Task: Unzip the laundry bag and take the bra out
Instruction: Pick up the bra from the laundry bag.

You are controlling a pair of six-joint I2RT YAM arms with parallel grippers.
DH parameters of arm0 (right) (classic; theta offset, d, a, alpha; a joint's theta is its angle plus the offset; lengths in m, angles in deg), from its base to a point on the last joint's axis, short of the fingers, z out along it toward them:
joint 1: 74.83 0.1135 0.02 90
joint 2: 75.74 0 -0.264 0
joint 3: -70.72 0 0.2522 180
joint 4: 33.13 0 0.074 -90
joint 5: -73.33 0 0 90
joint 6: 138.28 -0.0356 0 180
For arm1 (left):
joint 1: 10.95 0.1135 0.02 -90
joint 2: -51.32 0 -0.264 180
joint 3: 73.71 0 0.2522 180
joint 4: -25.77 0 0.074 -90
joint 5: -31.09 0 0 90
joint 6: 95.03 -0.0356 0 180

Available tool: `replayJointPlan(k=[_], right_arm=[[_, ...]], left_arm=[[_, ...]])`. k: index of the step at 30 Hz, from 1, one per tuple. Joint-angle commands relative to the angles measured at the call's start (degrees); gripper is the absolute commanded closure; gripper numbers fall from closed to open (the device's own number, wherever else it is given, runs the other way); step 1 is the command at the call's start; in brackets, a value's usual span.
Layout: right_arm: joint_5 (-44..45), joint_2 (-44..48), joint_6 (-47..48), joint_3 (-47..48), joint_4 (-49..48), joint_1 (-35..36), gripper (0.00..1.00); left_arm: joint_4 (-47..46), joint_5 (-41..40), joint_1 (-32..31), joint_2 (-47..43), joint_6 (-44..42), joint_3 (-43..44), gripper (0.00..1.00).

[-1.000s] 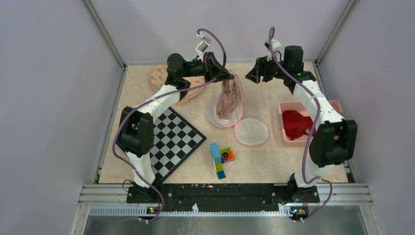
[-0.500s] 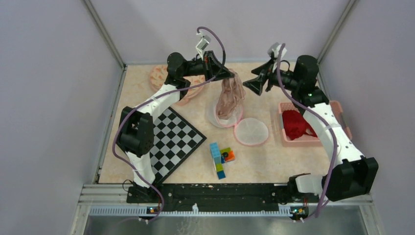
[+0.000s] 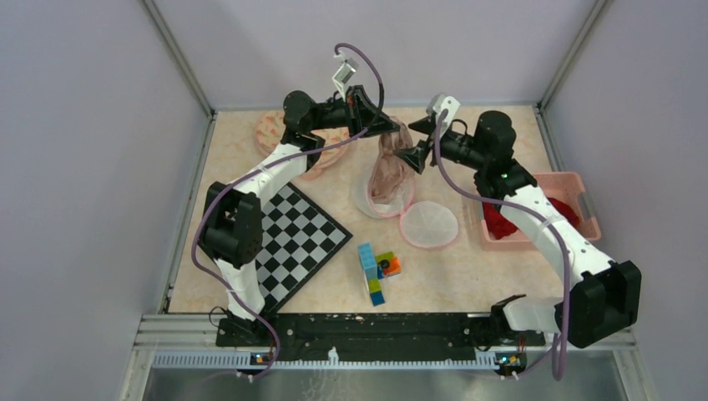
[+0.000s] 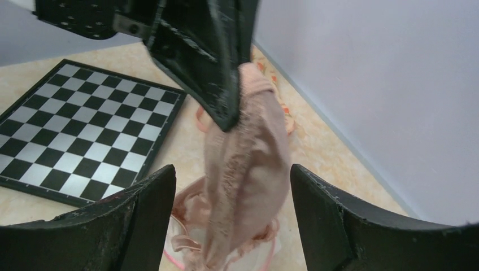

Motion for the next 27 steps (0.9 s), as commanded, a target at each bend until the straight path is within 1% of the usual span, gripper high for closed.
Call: replayJointPlan(k=[1,5,8,12,13,14,15,16,19,20,21,22,26,27], right_arm=[[-0.56,0.57,4.05,0.64,-3.46,3.87,0.27],[6.56,-0.12,7.11,-0.20,-4.45,5.99,0.27],[12.23,-0.62,8.87,-0.46,-6.08,7.02,0.28],[12.65,-0.96,10.09,-0.95,-6.72,7.11,0.35],[12.01,-0.89,10.37,-1.15,-6.85,7.07,0.39],[11.32,-0.94,10.52,-1.34,-7.03,7.12,0.46],[11.03,-0.85,10.64,-1.56,-7.20,7.18,0.56],[10.96,-0.75,10.78,-1.71,-7.38,7.19,0.62],[11.11,-0.54,10.86,-1.40,-7.30,7.19,0.77],[11.27,-0.45,10.71,-1.12,-7.16,7.20,0.84],[11.44,-0.28,10.54,-0.79,-6.92,7.22,0.91],[11.73,-0.05,10.10,-0.41,-6.69,7.16,1.00],[13.30,0.26,7.55,2.35,-3.83,6.49,1.00],[13.46,0.25,5.72,3.20,-3.23,5.98,1.00]], left_arm=[[-2.42,-0.48,-0.34,-2.40,0.03,1.86,1.00],[-3.07,-0.26,-0.34,-2.82,0.42,1.52,1.00],[-6.72,0.39,-0.35,-3.04,3.10,0.69,1.00],[-10.33,1.08,-0.36,-2.85,6.65,0.34,1.00],[-10.76,1.19,-0.36,-2.82,7.05,0.39,1.00],[-11.14,1.22,-0.36,-2.70,7.42,0.43,1.00],[-11.74,1.46,-0.29,-2.61,7.88,0.49,1.00],[-12.26,1.64,-0.35,-2.51,8.31,0.65,1.00],[-13.24,2.12,-0.36,-2.25,9.46,0.89,1.00],[-13.39,2.29,-0.29,-2.28,9.64,0.92,0.95],[-13.52,2.24,-0.27,-2.23,9.75,0.94,0.85],[-13.47,2.17,-0.19,-2.25,9.88,1.10,0.77],[-13.45,2.40,0.20,-2.29,10.20,2.27,0.42],[-13.53,2.18,0.39,-2.37,10.46,2.47,0.29]])
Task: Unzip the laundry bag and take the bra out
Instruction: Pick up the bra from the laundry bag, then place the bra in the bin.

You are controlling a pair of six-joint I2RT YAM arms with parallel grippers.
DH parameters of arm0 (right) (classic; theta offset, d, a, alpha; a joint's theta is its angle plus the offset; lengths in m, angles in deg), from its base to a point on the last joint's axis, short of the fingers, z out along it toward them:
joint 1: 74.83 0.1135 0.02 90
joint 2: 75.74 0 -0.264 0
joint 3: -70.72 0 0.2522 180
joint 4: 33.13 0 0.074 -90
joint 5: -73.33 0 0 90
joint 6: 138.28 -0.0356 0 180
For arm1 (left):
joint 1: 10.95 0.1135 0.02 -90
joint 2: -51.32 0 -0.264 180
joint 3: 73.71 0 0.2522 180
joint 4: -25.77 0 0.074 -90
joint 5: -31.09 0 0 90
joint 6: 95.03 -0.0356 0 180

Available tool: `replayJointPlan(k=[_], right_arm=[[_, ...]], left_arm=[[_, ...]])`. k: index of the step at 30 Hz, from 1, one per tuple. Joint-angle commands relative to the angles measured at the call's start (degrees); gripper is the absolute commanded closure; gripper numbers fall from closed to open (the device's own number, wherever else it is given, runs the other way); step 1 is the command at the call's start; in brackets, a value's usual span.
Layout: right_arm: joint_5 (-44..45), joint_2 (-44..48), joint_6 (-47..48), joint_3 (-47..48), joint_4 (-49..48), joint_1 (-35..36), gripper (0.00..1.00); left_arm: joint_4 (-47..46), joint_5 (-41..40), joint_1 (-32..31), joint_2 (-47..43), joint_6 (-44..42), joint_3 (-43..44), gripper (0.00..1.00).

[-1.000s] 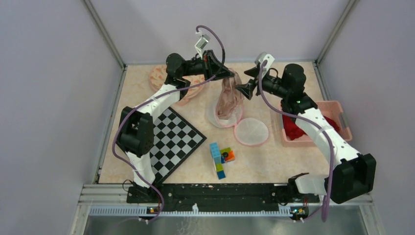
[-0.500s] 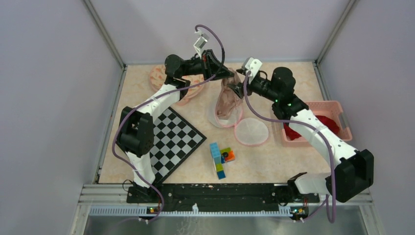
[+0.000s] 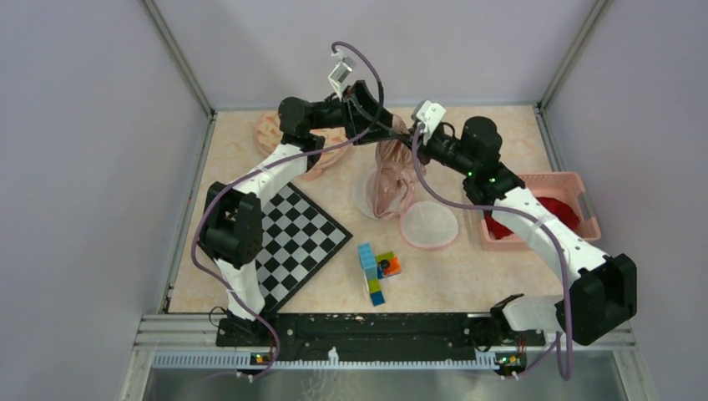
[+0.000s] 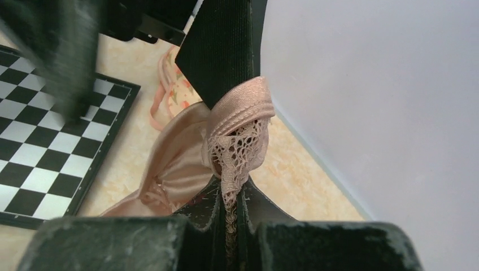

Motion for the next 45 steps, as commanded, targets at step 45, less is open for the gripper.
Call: replayJointPlan(k=[45], right_arm=[[14.76,9.78,-4.82,15.91,38.21,-60.90,1.00]], left_arm=[[19.80,-3.95,5.46,-6.40,-23.02,-1.85,0.01]])
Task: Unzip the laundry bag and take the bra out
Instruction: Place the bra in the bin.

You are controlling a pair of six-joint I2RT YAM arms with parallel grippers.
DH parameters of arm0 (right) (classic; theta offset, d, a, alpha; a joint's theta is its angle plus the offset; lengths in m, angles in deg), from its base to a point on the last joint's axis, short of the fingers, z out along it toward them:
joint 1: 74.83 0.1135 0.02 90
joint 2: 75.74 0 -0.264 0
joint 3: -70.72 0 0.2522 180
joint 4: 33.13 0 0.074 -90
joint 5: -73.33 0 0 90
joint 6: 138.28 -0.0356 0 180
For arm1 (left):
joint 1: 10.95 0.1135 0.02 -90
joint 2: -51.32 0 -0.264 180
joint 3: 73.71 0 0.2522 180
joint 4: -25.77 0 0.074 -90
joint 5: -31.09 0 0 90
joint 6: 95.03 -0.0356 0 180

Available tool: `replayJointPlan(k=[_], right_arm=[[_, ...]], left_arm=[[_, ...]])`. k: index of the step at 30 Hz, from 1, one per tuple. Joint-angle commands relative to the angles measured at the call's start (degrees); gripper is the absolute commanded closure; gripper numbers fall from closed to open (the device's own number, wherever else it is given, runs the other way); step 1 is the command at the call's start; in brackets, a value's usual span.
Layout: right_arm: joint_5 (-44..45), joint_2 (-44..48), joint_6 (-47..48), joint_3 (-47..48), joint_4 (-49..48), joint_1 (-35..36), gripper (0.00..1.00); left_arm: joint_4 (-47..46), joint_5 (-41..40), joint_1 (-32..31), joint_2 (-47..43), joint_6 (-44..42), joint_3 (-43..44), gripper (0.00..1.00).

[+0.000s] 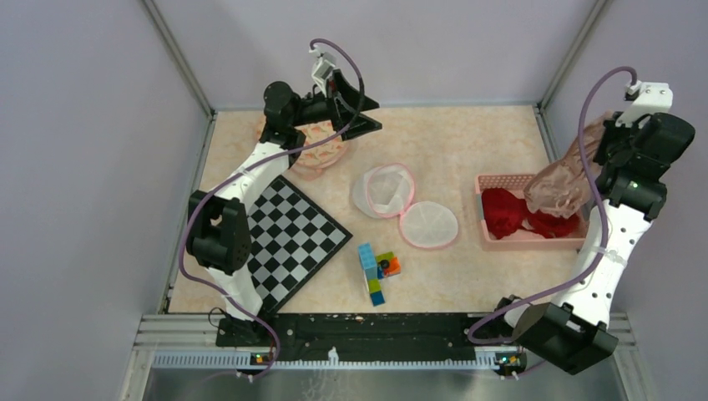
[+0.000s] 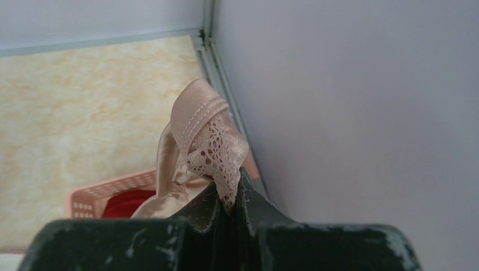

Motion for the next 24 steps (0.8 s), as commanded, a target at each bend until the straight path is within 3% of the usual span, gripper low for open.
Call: replayJointPlan(k=[1,8,24], right_arm=[[1.76,-0.25,4.07,-0.69,-2.86,-3.05,1.00],[9.21,-1.30,6.47,-4.45,-9.31,-3.12,1.00],[16.30,-5.47,17.35,-9.70,-29.17,-4.10,1.00]], left_arm=[[-2.58,0.56,-0.11,-1.54,1.13,-0.89,0.01],[-2.75,1.03,0.00,-2.21,0.62,-1.67,0.01],[-2.07,1.78,1.10,-1.28,0.58,-0.79,0.01]])
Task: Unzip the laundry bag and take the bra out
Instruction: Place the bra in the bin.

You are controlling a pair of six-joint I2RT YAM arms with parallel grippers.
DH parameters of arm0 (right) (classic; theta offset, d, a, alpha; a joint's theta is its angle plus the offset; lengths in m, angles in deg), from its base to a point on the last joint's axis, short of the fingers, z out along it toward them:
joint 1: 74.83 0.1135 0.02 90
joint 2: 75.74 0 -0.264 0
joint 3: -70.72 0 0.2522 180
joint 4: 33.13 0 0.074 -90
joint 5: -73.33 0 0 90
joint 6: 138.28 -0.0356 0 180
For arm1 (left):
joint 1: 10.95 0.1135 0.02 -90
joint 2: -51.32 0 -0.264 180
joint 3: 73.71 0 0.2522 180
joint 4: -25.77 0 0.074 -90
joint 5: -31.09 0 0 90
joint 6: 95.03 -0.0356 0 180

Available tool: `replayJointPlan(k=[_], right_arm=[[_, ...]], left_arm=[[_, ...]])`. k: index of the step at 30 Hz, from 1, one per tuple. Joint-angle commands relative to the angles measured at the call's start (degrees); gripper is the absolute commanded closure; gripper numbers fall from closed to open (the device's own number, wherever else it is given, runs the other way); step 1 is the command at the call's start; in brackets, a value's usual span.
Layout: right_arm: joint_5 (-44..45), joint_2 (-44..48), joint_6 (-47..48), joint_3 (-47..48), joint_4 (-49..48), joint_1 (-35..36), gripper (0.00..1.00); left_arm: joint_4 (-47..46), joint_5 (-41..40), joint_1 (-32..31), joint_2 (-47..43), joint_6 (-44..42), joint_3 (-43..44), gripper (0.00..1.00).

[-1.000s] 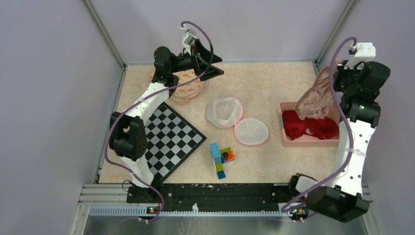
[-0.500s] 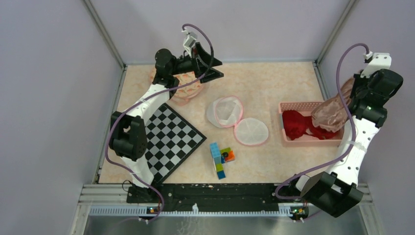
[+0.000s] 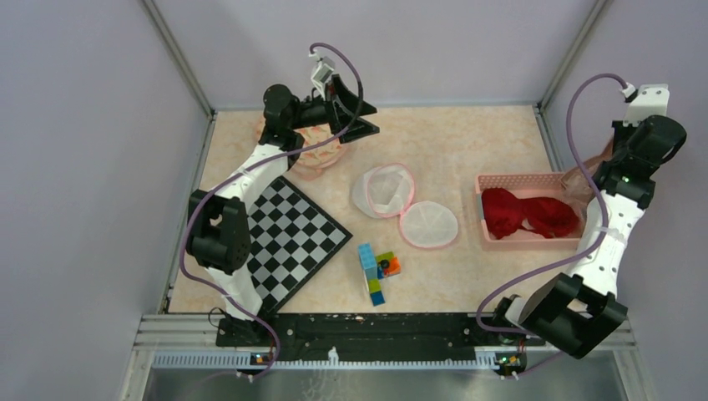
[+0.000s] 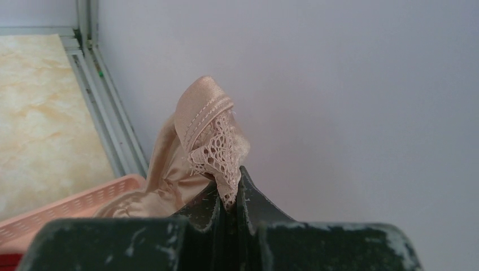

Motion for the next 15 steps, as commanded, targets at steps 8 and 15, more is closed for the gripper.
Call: replayJointPlan(k=[8,15], right_arm=[[2.65,3.20,5.07,-13.89,-13.63,2.71,1.00],[3.86,7.21,3.97,-19.88,-12.21,7.25,1.00]], left_arm=[[-1.73,0.83,0.90,-1.16,0.05,1.37,0.01],[-1.87,0.80,1.28,-1.88,-0.05,0.35,0.01]])
